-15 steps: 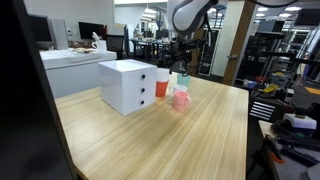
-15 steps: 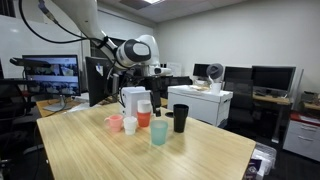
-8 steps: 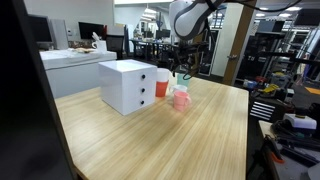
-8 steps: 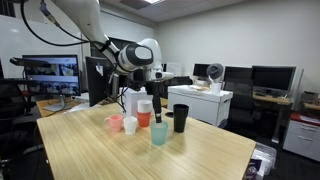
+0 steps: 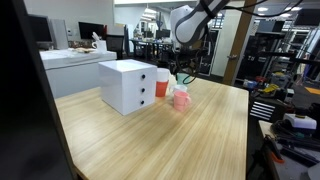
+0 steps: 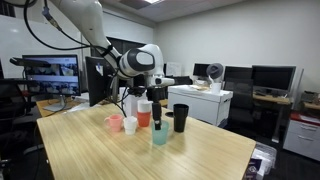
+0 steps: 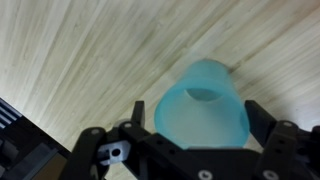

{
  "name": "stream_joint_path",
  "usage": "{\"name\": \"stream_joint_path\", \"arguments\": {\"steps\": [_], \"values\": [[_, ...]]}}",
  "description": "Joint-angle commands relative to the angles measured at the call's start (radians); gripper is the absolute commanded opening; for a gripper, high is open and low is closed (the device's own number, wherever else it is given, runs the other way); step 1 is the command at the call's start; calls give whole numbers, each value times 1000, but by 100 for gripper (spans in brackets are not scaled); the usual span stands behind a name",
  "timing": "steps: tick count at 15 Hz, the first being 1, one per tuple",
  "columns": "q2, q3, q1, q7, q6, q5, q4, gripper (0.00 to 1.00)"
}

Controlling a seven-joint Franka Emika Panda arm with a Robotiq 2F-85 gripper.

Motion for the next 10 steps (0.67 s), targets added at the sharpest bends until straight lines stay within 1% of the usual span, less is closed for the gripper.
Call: {"name": "stream_joint_path", "arguments": {"steps": [1,7,8,9,10], "values": [[-9,-14,6,56,22,0,-28,100],[5,-21,4,99,16,-3,-33,100],[9,-22,5,100,17,-5,-33,99],[10,-22,5,101,17,-4,-32,74],[11,-23,8,102,15,-7,-30,73]]}}
